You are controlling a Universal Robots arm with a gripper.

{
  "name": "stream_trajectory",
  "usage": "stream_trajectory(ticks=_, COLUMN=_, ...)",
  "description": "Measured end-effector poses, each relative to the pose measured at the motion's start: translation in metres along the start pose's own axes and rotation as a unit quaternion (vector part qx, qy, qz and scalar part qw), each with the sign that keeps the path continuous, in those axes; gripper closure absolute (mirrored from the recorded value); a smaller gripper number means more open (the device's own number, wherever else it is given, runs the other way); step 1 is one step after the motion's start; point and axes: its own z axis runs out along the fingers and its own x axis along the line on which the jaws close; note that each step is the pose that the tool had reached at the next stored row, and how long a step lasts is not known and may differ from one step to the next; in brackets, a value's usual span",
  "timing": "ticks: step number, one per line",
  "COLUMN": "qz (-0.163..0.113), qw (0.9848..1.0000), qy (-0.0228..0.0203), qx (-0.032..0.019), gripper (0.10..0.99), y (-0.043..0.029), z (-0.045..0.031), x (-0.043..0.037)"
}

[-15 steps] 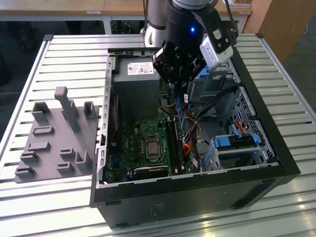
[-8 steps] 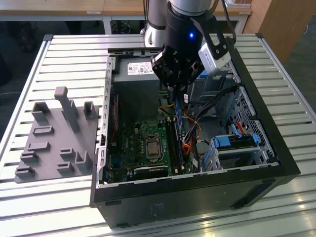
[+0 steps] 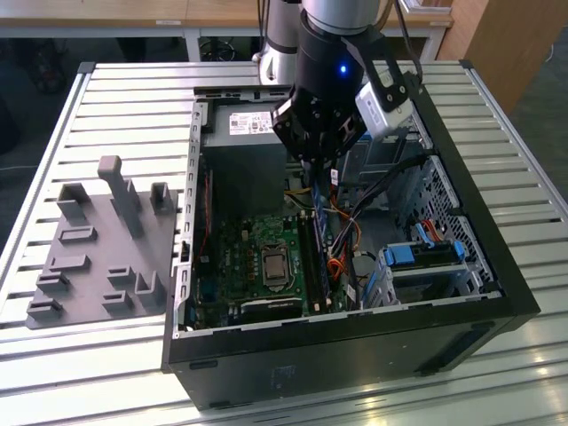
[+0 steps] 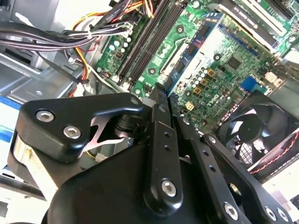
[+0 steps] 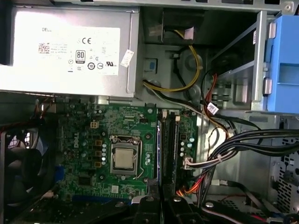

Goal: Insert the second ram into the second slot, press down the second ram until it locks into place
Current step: 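Press down the second ram until it locks into place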

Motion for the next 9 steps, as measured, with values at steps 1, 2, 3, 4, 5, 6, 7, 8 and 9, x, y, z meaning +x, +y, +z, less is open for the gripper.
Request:
stream_trajectory(ticks=1, qz=0.0, qw=1.0, qy=0.0, qx=0.0001, gripper=0.949, y=0.0001, z=0.0003, x=0.001)
stream_trajectory(ticks=2, qz=0.0, qw=1.0, qy=0.0, qx=-0.0001, gripper=0.949, y=0.0001, z=0.0008, x=0.002)
stream_trajectory(ticks=3, qz=0.0, qw=1.0, qy=0.0, qx=-0.0001, gripper=0.949, y=0.0002, z=0.0014, x=0.0021)
stream_trajectory(ticks=4, qz=0.0, qw=1.0, qy=0.0, qx=-0.0002, gripper=0.949, y=0.0002, z=0.0021, x=0.0022)
stream_trajectory(ticks=5, qz=0.0, qw=1.0, qy=0.0, qx=-0.0002, gripper=0.949, y=0.0002, z=0.0028, x=0.0022)
stream_trajectory(ticks=6, qz=0.0, qw=1.0, qy=0.0, qx=-0.0004, gripper=0.949, y=0.0002, z=0.0038, x=0.0023)
stream_trajectory(ticks=7, qz=0.0, qw=1.0, qy=0.0, qx=-0.0004, gripper=0.949, y=0.0003, z=0.0045, x=0.0024)
stream_trajectory(ticks=8, qz=0.0, qw=1.0, qy=0.0, qx=-0.0003, gripper=0.949, y=0.0003, z=0.0049, x=0.0024)
stream_trajectory(ticks=9, qz=0.0, qw=1.0, qy=0.0, qx=-0.0002, gripper=0.949, y=0.0003, z=0.0052, x=0.0024)
